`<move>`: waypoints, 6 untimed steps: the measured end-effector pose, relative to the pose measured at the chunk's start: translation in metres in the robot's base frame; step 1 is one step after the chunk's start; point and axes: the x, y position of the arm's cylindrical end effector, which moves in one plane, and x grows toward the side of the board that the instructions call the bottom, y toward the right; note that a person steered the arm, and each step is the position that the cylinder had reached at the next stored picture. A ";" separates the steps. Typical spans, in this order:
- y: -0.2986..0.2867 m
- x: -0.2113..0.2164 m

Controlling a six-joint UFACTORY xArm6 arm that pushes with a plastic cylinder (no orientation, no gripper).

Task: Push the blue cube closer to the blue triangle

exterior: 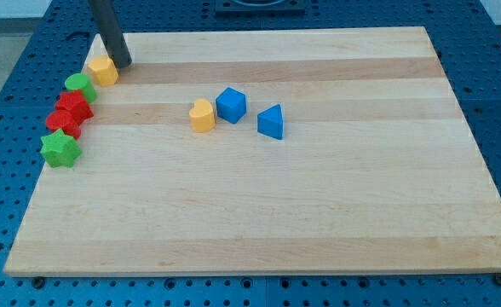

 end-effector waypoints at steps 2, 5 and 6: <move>-0.023 0.009; 0.108 0.039; 0.115 0.086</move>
